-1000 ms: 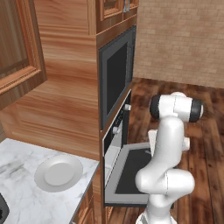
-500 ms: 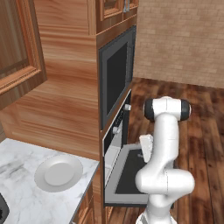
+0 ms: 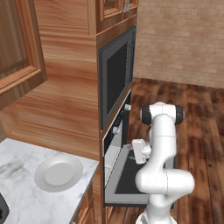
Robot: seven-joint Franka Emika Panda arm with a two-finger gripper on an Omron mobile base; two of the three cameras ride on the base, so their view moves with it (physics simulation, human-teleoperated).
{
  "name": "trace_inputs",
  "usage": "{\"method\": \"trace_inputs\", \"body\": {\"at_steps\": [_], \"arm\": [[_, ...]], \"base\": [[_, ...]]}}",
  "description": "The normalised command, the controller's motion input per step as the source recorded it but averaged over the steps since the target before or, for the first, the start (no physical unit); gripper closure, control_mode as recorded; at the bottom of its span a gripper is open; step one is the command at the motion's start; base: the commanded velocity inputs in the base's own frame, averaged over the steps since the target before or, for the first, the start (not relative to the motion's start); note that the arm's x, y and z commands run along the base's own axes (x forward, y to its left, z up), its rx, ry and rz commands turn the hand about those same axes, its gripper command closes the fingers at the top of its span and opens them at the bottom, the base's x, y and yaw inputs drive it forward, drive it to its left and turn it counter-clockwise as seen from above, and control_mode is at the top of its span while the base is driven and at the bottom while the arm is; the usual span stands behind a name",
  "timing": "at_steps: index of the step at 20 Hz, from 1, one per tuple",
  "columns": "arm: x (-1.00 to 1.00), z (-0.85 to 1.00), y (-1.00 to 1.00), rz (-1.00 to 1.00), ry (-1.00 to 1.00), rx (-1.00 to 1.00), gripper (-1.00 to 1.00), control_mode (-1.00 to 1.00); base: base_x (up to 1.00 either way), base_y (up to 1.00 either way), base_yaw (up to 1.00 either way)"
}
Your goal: Take the baked cake out of the oven and place it on the plate for cooling. Then close the oven door.
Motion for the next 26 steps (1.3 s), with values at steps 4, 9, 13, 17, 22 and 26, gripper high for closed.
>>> {"method": "trace_inputs", "body": {"at_steps": [4, 9, 13, 17, 22, 26], "arm": [[0.20, -0.30, 0.51, 0.17, -0.02, 0.00, -1.00, -1.00], [0.24, -0.28, 0.53, 0.14, 0.00, 0.00, -1.00, -1.00], [0.26, -0.35, 0.50, 0.11, 0.00, 0.00, -1.00, -1.00], [0.26, -0.37, 0.45, 0.07, 0.00, 0.00, -1.00, -1.00], [0.08, -0.38, 0.29, 0.08, -0.03, 0.00, -1.00, -1.00], [0.02, -0.37, 0.21, 0.06, -0.01, 0.00, -1.00, -1.00]], "base": [[0.00, 0.00, 0.00], [0.00, 0.00, 0.00], [0.00, 0.00, 0.00], [0.00, 0.00, 0.00], [0.00, 0.00, 0.00], [0.00, 0.00, 0.00]]}}
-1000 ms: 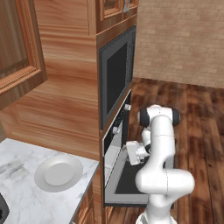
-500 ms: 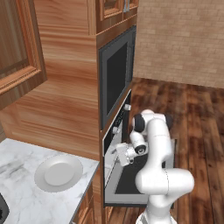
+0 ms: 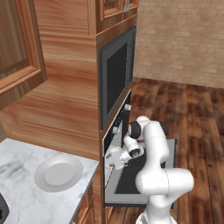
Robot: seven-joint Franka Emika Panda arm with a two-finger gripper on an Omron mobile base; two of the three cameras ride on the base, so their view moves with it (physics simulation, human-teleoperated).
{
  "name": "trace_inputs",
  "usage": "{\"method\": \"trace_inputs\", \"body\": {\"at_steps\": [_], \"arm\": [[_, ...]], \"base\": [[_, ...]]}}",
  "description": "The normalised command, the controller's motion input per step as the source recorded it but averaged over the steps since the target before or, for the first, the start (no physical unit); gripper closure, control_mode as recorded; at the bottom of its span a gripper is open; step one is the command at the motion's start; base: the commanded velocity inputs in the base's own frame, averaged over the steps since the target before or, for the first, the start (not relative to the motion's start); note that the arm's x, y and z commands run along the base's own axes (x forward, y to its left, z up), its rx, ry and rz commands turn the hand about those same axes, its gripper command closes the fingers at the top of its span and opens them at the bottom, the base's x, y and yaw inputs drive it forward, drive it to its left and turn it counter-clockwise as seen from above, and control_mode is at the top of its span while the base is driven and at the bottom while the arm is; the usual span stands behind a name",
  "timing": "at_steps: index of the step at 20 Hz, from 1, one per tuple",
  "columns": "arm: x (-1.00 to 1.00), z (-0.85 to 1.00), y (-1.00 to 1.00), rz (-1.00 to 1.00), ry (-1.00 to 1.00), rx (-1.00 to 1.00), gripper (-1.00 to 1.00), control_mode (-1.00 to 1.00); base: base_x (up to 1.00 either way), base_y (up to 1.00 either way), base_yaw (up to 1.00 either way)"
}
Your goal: Take the baked cake out of the oven and place it on the plate for cooling. Then close the oven door.
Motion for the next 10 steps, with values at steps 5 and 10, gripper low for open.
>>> {"method": "trace_inputs", "body": {"at_steps": [5, 10], "arm": [[0.09, -0.31, 0.24, 0.06, -0.02, 0.00, -1.00, -1.00], [0.16, -0.25, 0.20, 0.07, -0.07, 0.00, -1.00, -1.00]], "base": [[0.00, 0.00, 0.00], [0.00, 0.00, 0.00]]}}
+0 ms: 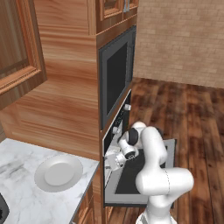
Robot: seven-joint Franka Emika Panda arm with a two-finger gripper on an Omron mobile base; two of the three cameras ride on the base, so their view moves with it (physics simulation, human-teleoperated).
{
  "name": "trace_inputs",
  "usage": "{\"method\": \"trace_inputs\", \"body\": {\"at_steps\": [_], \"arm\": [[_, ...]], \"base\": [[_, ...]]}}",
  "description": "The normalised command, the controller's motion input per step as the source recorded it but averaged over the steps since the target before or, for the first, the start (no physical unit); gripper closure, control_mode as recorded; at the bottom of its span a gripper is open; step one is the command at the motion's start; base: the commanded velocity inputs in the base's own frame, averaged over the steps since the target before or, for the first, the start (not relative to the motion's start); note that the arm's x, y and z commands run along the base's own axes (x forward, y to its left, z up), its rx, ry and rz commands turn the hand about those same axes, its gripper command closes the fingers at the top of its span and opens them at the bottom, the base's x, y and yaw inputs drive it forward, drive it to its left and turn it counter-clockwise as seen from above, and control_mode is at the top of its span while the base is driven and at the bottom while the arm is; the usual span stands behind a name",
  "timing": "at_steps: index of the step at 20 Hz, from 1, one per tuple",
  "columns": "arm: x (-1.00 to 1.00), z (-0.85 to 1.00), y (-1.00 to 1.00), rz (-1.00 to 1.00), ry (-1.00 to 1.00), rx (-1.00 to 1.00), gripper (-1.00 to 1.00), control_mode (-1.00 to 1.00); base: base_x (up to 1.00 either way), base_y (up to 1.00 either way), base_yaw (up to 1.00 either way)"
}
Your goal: Take the baked cake out of the oven and place it on the plate for cooling. Then close the oven door.
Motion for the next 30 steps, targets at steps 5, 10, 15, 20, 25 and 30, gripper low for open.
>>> {"method": "trace_inputs", "body": {"at_steps": [5, 10, 15, 20, 25, 30], "arm": [[0.27, -0.25, 0.16, 0.07, -0.08, 0.00, -1.00, -1.00], [0.32, -0.27, 0.12, 0.06, -0.04, 0.00, -1.00, -1.00], [0.34, -0.33, 0.07, 0.02, 0.00, 0.00, -1.00, -1.00], [0.26, -0.33, 0.13, 0.01, 0.00, 0.00, -1.00, -1.00], [0.18, -0.27, 0.27, 0.00, 0.00, 0.00, 1.00, -1.00], [0.00, -0.16, 0.01, -0.03, 0.00, -0.04, 1.00, -1.00]], "base": [[0.00, 0.00, 0.00], [0.00, 0.00, 0.00], [0.00, 0.00, 0.00], [0.00, 0.00, 0.00], [0.00, 0.00, 0.00], [0.00, 0.00, 0.00]]}}
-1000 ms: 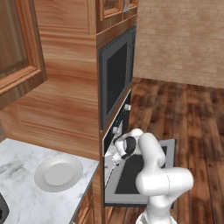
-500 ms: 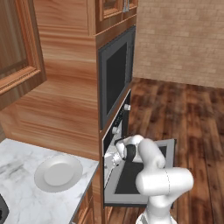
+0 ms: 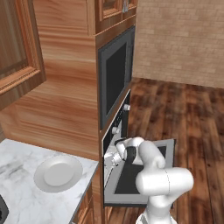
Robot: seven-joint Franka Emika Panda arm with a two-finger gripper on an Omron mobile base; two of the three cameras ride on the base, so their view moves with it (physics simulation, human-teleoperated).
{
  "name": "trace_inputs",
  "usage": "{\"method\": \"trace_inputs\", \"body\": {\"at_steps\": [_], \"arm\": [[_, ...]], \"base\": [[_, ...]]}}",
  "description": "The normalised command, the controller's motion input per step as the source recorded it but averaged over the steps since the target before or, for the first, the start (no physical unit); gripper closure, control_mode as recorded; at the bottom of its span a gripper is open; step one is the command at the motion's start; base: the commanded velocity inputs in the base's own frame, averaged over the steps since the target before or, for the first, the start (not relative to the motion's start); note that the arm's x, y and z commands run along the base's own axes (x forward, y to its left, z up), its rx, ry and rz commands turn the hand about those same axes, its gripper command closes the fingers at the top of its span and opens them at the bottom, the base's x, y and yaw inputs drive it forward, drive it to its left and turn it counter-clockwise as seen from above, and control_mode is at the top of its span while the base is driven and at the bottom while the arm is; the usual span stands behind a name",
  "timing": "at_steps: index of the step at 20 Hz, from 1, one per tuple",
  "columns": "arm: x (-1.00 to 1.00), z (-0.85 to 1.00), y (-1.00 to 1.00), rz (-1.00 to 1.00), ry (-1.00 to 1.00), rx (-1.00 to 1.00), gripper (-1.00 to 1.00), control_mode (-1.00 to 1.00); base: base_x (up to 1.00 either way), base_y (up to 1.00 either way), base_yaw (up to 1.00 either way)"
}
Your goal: Take the baked cake out of the oven and place it on the plate for cooling. Then close the oven door.
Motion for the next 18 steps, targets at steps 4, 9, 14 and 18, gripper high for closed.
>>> {"method": "trace_inputs", "body": {"at_steps": [4, 9, 14, 18], "arm": [[0.00, -0.07, -0.09, -0.09, 0.00, -0.10, 1.00, -1.00], [0.00, -0.09, -0.28, -0.13, 0.00, -0.14, 1.00, -1.00], [0.00, -0.07, -0.50, -0.16, 0.00, -0.18, 1.00, -1.00], [0.00, -0.17, -0.57, -0.18, 0.00, -0.22, 1.00, -1.00]], "base": [[0.00, 0.00, 0.00], [0.00, 0.00, 0.00], [0.00, 0.00, 0.00], [0.00, 0.00, 0.00]]}}
